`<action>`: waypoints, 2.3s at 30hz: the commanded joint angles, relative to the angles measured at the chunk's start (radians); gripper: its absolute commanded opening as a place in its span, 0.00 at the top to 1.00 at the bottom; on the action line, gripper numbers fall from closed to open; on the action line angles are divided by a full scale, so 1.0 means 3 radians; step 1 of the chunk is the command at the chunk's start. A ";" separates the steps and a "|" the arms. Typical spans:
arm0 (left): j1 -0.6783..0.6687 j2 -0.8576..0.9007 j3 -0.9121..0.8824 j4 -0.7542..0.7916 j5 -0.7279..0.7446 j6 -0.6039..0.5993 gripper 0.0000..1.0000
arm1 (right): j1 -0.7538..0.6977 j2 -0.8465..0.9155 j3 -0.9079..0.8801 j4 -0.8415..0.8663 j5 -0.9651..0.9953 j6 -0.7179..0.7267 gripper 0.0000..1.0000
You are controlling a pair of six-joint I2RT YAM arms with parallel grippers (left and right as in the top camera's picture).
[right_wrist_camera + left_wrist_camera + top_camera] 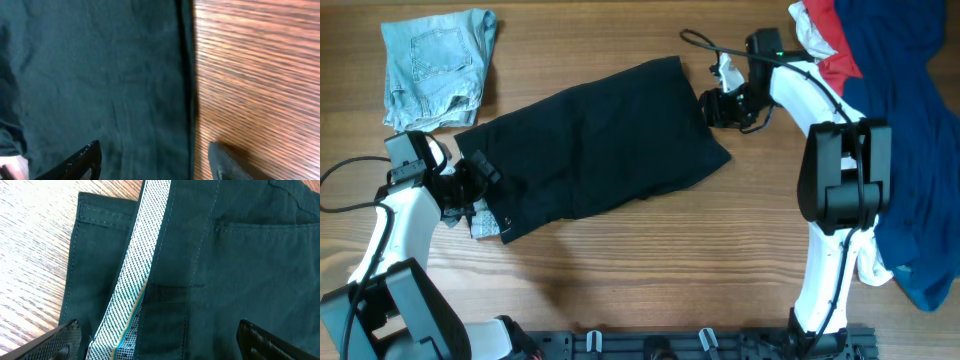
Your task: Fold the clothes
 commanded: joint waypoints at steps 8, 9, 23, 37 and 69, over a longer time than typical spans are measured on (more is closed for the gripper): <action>-0.0009 0.0031 -0.0004 0.0001 0.0039 0.0069 0.00 | 0.0523 0.0230 -0.0047 0.0201 0.1678 0.0781 0.92; -0.0009 0.0031 -0.0004 0.0001 0.0039 0.0069 0.00 | 0.0521 0.0286 -0.0047 0.0200 0.1748 0.0872 0.96; -0.0164 0.0032 -0.0004 0.0029 0.0209 0.0066 0.00 | -0.0277 0.0326 -0.0046 0.0032 0.1694 0.1343 0.96; -0.0736 0.0834 -0.0004 0.0945 0.0278 -0.0109 0.00 | -0.0273 0.0326 -0.0046 -0.0100 0.1418 0.1451 0.81; -0.0462 0.0534 0.2018 -0.1160 -0.0148 0.0519 0.96 | 0.0270 -0.0678 -0.0251 -0.0240 0.0207 0.0409 0.96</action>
